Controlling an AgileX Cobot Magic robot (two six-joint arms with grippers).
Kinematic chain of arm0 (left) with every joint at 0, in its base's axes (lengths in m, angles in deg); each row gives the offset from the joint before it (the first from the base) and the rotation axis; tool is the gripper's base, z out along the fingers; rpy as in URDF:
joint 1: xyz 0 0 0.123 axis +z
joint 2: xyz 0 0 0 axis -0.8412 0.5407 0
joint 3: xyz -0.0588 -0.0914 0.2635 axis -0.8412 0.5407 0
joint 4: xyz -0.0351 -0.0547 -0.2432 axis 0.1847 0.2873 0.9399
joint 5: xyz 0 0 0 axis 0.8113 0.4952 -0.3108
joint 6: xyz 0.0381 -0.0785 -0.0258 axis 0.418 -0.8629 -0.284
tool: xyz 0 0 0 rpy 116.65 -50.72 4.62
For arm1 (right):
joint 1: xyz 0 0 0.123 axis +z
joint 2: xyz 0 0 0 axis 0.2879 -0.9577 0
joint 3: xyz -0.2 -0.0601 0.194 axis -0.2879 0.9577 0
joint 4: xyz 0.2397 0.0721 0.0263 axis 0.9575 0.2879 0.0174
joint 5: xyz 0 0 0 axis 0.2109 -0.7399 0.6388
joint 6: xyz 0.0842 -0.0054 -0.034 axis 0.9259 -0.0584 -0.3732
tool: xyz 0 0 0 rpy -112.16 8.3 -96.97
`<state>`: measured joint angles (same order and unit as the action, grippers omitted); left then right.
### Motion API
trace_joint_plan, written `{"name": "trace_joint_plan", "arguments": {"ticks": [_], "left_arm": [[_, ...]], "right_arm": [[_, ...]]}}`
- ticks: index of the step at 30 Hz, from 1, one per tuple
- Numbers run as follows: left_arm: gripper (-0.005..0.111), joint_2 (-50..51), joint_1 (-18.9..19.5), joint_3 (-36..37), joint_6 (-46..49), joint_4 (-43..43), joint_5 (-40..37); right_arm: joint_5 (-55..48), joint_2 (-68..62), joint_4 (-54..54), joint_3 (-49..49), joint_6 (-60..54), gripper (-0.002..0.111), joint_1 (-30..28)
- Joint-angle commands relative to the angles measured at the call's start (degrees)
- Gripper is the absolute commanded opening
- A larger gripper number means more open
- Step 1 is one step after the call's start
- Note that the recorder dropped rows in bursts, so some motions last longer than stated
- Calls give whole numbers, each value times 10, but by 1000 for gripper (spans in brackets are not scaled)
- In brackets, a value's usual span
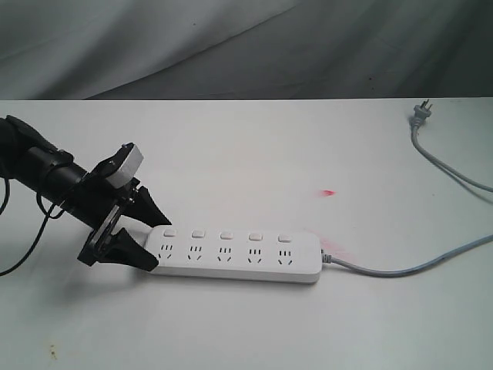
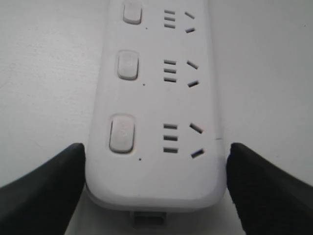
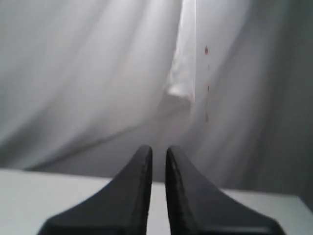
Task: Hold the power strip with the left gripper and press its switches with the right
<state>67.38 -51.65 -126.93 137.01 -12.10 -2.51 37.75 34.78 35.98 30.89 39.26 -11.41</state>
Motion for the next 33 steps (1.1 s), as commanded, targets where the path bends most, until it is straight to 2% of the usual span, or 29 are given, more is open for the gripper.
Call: {"name": "trace_joint_plan", "arguments": {"ticks": [1, 4, 6, 7, 9, 13, 18, 21, 23, 26, 30, 33], "left_arm": [[49, 9, 2, 1, 2, -20, 23], [49, 9, 2, 1, 2, -20, 23], [49, 9, 2, 1, 2, -20, 23], [49, 9, 2, 1, 2, -20, 23], [49, 9, 2, 1, 2, -20, 23], [49, 9, 2, 1, 2, -20, 23], [49, 9, 2, 1, 2, -20, 23], [49, 9, 2, 1, 2, -20, 23], [49, 9, 2, 1, 2, -20, 23], [49, 9, 2, 1, 2, -20, 23], [49, 9, 2, 1, 2, -20, 23], [49, 9, 2, 1, 2, -20, 23]], "right_arm": [[133, 3, -3, 2, 1, 10, -1], [217, 3, 19, 2, 4, 10, -1], [280, 3, 123, 2, 69, 10, -1], [275, 3, 181, 1, 90, 10, -1], [210, 3, 275, -34, 47, 10, -1], [40, -11, 285, -152, -139, 10, -1], [3, -148, 337, -309, -192, 10, -1], [-74, -251, 337, -428, -216, 10, -1], [-139, -320, 314, -502, -232, 10, -1], [-220, -429, 218, -619, -215, 10, -1], [-281, -546, 31, -769, -82, 10, -1], [-397, -623, -138, -889, 34, 10, -1]]}}
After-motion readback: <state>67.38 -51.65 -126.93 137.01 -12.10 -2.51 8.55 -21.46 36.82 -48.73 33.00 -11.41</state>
